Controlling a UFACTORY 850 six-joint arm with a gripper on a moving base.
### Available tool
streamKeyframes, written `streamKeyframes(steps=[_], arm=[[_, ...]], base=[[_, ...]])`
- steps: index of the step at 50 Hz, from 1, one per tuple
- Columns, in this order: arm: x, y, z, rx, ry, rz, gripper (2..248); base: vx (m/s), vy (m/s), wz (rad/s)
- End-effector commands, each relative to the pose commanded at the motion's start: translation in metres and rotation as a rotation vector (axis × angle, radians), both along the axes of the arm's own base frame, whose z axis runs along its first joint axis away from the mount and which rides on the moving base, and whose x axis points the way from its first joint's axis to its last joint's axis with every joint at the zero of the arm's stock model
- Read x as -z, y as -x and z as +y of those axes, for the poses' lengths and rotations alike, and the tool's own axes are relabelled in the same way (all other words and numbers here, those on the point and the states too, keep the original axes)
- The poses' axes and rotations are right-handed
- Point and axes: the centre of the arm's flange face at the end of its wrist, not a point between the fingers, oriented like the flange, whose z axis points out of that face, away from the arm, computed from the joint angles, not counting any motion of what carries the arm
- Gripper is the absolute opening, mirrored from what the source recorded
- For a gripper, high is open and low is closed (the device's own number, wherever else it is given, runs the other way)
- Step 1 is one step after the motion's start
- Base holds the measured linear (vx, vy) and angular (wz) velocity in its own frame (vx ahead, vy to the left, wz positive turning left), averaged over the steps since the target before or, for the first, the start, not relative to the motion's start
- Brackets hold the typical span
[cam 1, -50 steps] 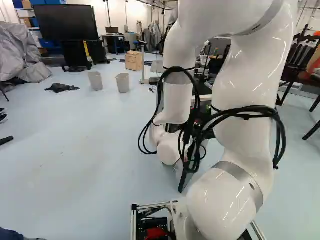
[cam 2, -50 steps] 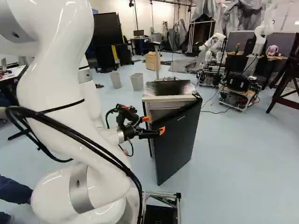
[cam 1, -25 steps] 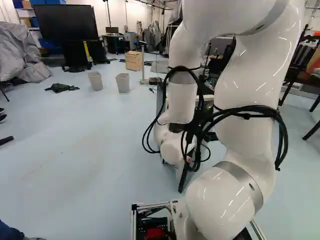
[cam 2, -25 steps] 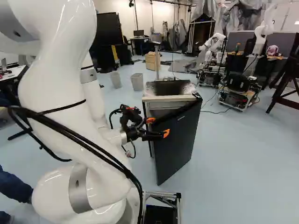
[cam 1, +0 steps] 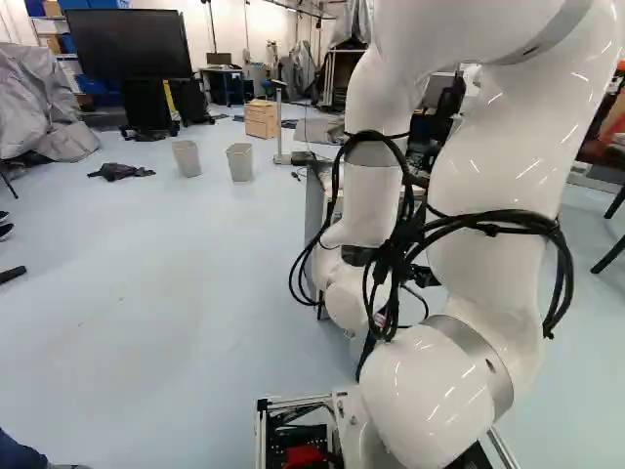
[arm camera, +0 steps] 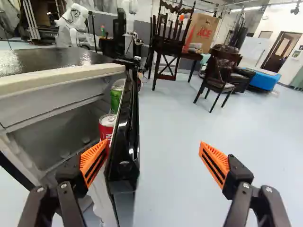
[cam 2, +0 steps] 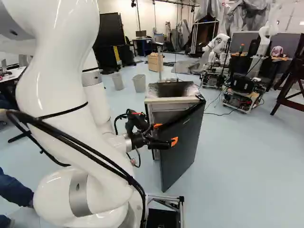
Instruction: Grab a drink from the fridge
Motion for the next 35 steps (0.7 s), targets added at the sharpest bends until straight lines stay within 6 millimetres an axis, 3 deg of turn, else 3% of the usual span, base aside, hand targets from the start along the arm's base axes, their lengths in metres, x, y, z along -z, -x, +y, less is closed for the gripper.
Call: streamKeyframes(steps=[13, 35], arm=[[0.0, 0.017, -0.01, 0.023, 0.005, 0.015, 247], [-0.001, 0.021, -0.012, 0.051, 0.013, 0.013, 247]], base=[[0.0, 0.0, 0.0], [0.0, 0.0, 0.0]])
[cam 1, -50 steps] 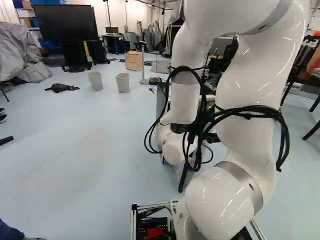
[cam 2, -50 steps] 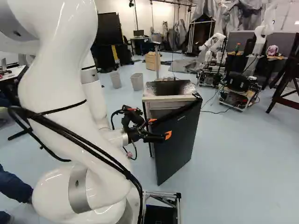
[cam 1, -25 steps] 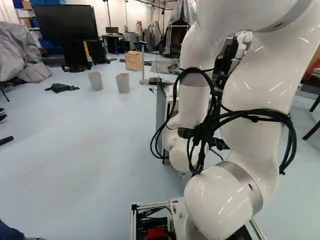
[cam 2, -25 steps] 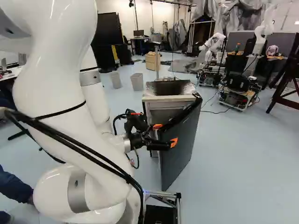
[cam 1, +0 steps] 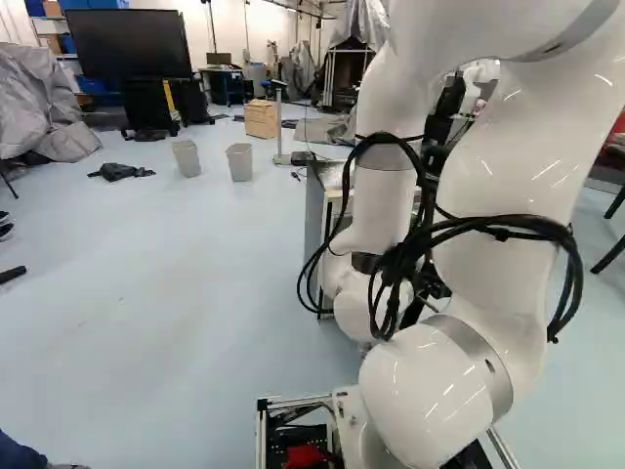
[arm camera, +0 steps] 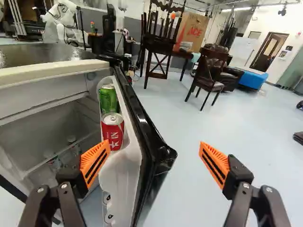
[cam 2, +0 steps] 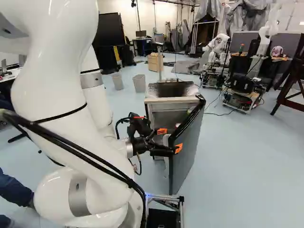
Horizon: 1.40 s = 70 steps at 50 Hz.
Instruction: Grab a drink from the fridge
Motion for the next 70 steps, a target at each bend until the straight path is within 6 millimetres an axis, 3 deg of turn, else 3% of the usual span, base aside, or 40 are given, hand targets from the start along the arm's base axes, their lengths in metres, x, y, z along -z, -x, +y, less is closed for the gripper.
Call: streamKeyframes(steps=[37, 70], arm=[[-0.005, 0.005, -0.006, 0.12, 0.05, -0.028, 247], [-0.007, -0.023, -0.01, 0.259, 0.057, -0.074, 247]], base=[[0.0, 0.0, 0.0], [0.0, 0.0, 0.0]])
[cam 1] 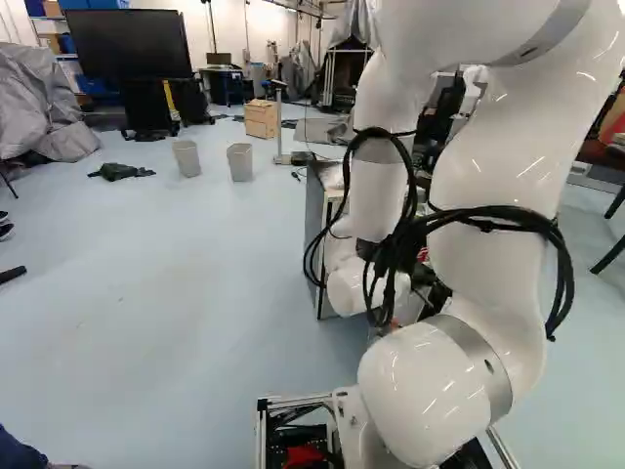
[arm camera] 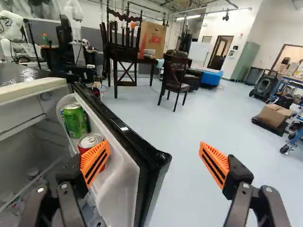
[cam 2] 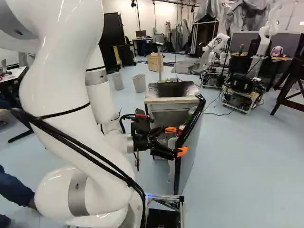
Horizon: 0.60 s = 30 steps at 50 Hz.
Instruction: Grab a drink from the fridge
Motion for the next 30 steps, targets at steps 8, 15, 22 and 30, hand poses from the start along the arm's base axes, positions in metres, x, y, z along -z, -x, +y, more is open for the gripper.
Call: streamKeyframes(steps=[8, 15, 22, 30], arm=[[0.0, -0.009, -0.002, 0.025, -0.002, -0.013, 247], [0.0, -0.016, -0.004, 0.055, -0.002, -0.023, 247], [-0.001, -0.022, -0.009, 0.091, -0.003, -0.034, 247], [-0.001, -0.028, -0.015, 0.138, -0.003, -0.045, 247]], base=[[0.0, 0.0, 0.0], [0.0, 0.0, 0.0], [0.0, 0.0, 0.0], [0.0, 0.0, 0.0]])
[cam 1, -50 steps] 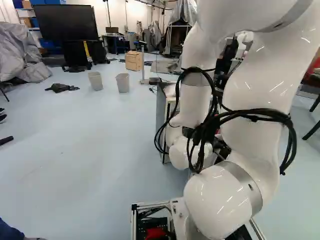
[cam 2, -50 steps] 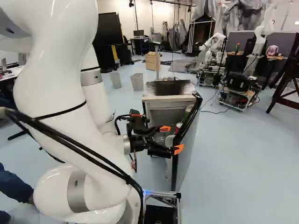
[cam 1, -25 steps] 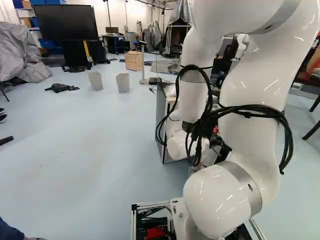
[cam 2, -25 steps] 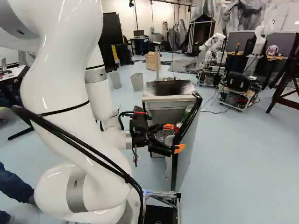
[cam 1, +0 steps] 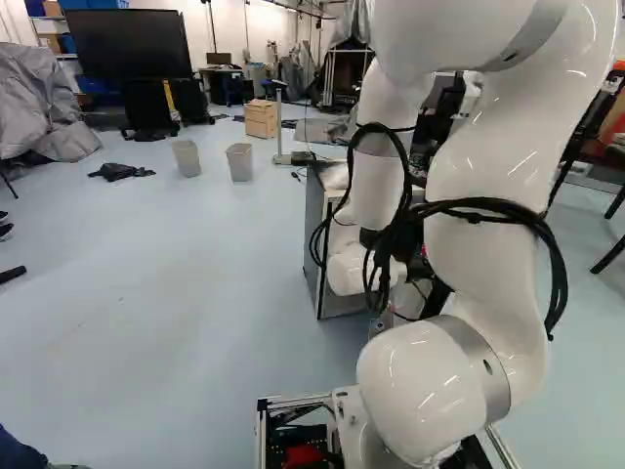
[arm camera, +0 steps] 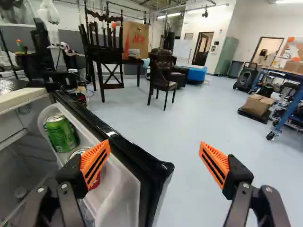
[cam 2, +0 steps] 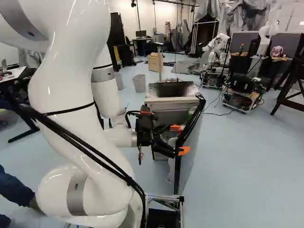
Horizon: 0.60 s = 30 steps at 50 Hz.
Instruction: Grab a drink from the fridge
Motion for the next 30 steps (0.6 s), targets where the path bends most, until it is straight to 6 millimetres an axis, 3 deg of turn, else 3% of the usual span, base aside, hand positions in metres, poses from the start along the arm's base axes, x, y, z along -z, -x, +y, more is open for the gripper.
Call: streamKeyframes(steps=[30], arm=[[-0.001, -0.019, -0.026, 0.177, 0.001, -0.042, 247]], base=[[0.0, 0.0, 0.0]])
